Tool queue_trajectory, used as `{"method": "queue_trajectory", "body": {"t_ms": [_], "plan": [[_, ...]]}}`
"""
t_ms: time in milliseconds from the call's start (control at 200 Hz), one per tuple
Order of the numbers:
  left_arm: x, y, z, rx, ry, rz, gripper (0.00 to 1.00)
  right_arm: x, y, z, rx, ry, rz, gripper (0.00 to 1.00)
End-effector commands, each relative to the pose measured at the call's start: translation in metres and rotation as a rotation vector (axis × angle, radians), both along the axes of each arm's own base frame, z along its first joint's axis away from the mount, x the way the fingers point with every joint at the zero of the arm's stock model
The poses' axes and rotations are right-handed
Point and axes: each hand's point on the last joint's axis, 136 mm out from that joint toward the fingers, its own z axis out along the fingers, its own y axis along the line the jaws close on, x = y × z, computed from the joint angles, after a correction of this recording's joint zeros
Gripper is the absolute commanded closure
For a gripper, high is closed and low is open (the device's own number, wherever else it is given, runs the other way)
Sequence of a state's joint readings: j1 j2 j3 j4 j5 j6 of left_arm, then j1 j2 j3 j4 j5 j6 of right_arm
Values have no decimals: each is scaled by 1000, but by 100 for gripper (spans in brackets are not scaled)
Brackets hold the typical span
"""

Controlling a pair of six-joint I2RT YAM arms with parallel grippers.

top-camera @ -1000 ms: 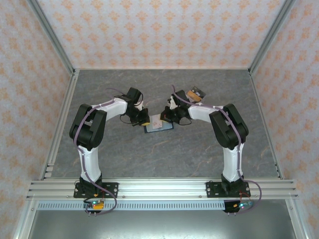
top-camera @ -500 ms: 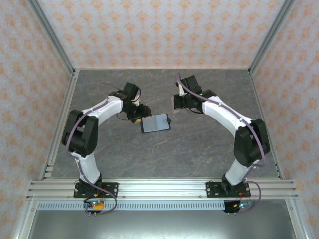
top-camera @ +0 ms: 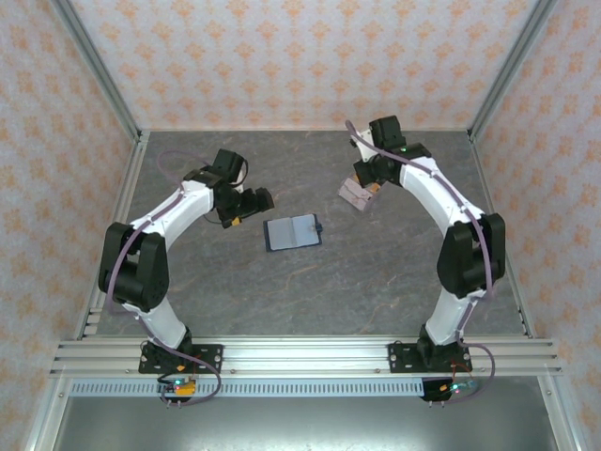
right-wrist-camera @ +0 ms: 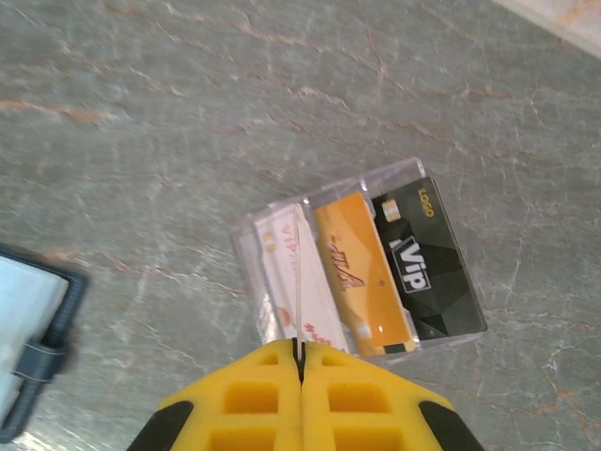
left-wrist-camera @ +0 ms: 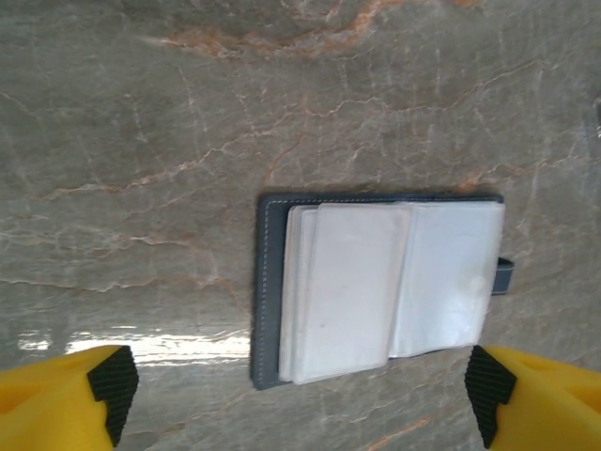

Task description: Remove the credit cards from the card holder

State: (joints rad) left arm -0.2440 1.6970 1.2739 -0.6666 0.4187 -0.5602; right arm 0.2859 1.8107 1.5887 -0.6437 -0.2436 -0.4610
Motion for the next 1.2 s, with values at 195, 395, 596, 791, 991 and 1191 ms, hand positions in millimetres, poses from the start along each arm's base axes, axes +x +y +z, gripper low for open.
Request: {"method": "queue_trajectory", "body": {"t_ms": [195, 395, 596, 791, 991, 1191], "plan": [[-8, 10, 12, 38, -23, 0, 0, 3, 0, -39, -41, 168, 125, 100], [-7, 8, 8, 29, -11, -5, 0, 10, -1, -58, -73, 213, 140, 100], [-7, 5, 4, 20, 4, -10, 0, 13, 0, -69, -87, 241, 160, 98], [-5, 4, 5, 14, 2, -13, 0, 11, 2, -65, -70, 284, 143, 81], [-5, 6, 6, 25, -2, -2, 0, 15, 2, -32, -4, 241, 21, 61], [-6, 23, -3, 55, 17, 53, 0, 2, 24, -12, 127, 184, -207, 61]]}}
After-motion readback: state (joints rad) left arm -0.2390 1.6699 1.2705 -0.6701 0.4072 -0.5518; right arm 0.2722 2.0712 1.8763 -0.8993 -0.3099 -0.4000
